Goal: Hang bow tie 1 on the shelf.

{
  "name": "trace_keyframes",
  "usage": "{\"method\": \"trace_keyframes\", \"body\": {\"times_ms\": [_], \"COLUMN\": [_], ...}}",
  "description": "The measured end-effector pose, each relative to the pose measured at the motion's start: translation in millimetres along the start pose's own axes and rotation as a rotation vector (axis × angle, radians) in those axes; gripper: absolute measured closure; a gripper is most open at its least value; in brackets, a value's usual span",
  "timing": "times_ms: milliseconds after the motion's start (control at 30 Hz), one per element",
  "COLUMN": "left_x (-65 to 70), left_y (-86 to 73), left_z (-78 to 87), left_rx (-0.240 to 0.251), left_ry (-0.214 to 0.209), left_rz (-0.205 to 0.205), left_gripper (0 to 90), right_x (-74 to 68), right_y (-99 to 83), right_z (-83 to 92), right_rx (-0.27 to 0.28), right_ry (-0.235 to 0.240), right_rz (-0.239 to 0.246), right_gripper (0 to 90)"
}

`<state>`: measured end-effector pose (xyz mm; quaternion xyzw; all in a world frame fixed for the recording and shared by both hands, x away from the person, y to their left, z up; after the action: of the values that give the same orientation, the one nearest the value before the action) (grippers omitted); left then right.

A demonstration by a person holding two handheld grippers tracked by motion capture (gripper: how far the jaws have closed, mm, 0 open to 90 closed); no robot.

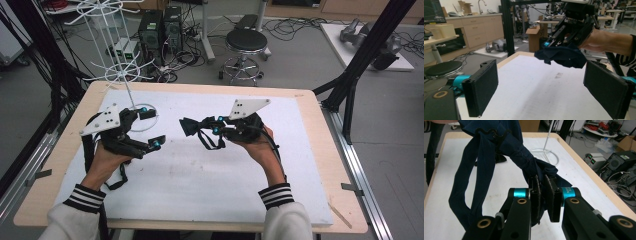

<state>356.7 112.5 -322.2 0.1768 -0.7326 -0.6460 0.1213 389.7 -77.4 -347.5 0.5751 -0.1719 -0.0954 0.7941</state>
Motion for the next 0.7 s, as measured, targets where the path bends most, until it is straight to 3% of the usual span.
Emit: {"method": "trace_keyframes", "body": {"times_ms": [533,700], "left_x": [9.9,13.4], "left_y": [-5.6,-13.7], "left_z": [-28.2,-35.8], "left_rx": [-0.056,-0.103], "left_ry": [-0.070,-0.092], "left_rz": [0.007,0.013], "left_gripper": [13.2,15.2], "right_x": [-2.1,-4.6], "right_y": [-0.1,-0.1], "right_z": [-12.1,-15.2], "right_rx": [-0.015,-0.017], "right_ry": [0.004,0.014], "right_rz": [0.002,0.006], "right_gripper": [83.8,83.8]}}
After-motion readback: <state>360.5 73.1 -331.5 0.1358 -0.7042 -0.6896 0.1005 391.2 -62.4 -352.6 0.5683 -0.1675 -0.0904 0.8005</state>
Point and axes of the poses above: each handheld gripper's, and its own axes: z roughly backward along the jaws, y roughly out of its top, x roughly to its right, the point moved 9 cm from there along -z, roughly forward along the jaws, and after that the axes turned 12 degrees about x, right-handed, at the moved point
